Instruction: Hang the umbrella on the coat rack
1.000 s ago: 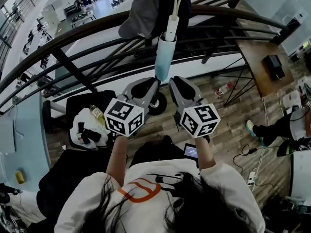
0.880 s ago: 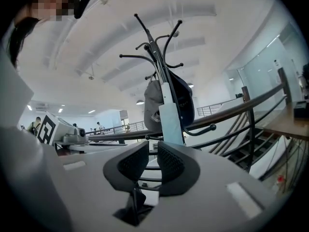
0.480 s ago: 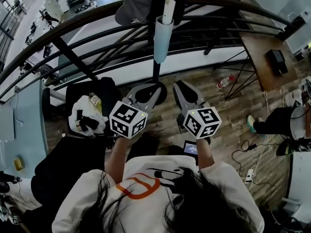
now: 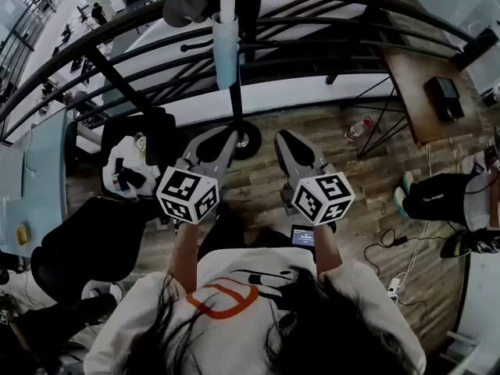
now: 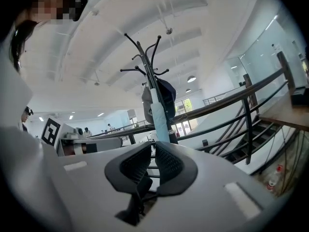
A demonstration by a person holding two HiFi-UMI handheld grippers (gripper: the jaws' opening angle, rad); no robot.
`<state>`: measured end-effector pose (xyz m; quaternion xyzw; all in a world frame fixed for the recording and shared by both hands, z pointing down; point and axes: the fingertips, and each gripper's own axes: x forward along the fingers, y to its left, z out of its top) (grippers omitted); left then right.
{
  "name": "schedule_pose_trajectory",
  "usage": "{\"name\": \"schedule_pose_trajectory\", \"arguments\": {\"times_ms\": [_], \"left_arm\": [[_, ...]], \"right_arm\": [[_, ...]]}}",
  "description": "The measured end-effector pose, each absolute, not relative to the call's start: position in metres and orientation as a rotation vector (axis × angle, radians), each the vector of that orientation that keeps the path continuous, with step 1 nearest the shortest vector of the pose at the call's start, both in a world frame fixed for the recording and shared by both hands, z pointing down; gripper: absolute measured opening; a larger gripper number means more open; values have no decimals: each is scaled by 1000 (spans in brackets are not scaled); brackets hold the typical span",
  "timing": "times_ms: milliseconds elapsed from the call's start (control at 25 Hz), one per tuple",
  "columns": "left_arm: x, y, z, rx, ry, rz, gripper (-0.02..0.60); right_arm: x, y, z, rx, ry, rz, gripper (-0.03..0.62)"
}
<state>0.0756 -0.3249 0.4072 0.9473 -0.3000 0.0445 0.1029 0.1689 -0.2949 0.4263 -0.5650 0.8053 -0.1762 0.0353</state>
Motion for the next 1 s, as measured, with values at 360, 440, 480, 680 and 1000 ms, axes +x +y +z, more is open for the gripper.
{"name": "schedule_pose_trajectory", "arguments": {"times_ms": [360, 440, 480, 680, 1000], "left_arm": [[116, -243, 418, 2757, -956, 147, 18], [117, -231, 416, 2756, -957, 161, 18], [118, -226, 415, 2755, -958, 167, 19], [120, -201, 416, 2750, -958, 168, 18], [102, -147, 418, 2781, -915, 137, 18]], "right_arm": [[202, -227, 436, -1630, 2543, -567, 29], [201, -220, 433, -1612, 2545, -572, 27], [200, -216, 431, -1604, 2544, -573, 26], [196, -194, 431, -1576, 2550, -569, 23], [164, -146, 431, -1574, 2561, -526, 21]]}}
